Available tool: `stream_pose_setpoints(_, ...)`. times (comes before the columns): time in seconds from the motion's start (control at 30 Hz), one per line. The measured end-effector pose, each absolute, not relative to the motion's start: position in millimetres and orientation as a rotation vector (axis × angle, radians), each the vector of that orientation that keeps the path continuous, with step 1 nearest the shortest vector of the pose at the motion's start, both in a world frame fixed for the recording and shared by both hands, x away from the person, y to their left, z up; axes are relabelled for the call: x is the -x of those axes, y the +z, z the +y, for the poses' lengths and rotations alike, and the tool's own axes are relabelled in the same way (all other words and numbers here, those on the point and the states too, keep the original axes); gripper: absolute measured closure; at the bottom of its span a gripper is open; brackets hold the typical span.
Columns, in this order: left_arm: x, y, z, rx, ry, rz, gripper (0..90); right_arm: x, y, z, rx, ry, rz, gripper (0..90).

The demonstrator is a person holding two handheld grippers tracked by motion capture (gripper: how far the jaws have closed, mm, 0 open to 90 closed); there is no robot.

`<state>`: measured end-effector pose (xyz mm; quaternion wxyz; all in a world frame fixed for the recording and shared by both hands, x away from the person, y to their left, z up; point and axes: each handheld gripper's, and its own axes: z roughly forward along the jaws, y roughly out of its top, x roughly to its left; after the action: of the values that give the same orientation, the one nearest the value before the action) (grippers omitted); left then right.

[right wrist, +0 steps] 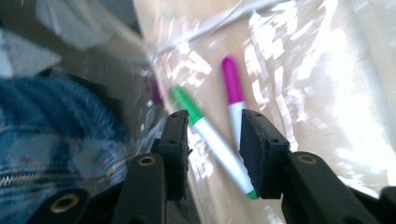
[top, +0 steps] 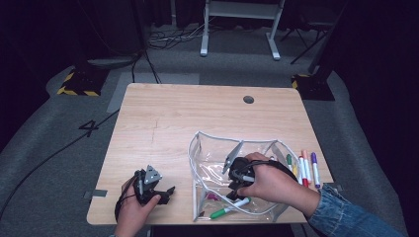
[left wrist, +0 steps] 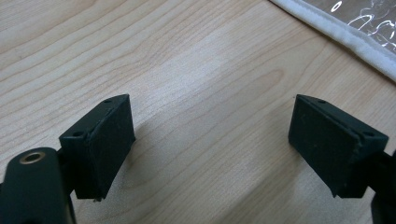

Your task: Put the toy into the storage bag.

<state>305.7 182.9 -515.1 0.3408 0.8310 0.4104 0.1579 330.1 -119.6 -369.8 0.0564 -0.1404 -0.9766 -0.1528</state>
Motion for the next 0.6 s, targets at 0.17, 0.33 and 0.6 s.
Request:
stream_pose_setpoints(0.17,-306,-515,183,-2.161,0.411,1.067,14.8,-335,-344,-136,0.494,-0.666,-2.993,61.3)
stream_pose_setpoints(0.33,-306,-515,183,-2.161,0.404,1.065,14.8,-339,-322,-158,0.573,-0.810,-3.009,60.2)
stream_pose_setpoints(0.6,-305,-515,182,-2.159,0.400,1.065,15.0,-345,-300,-202,0.727,-0.958,-3.012,59.5)
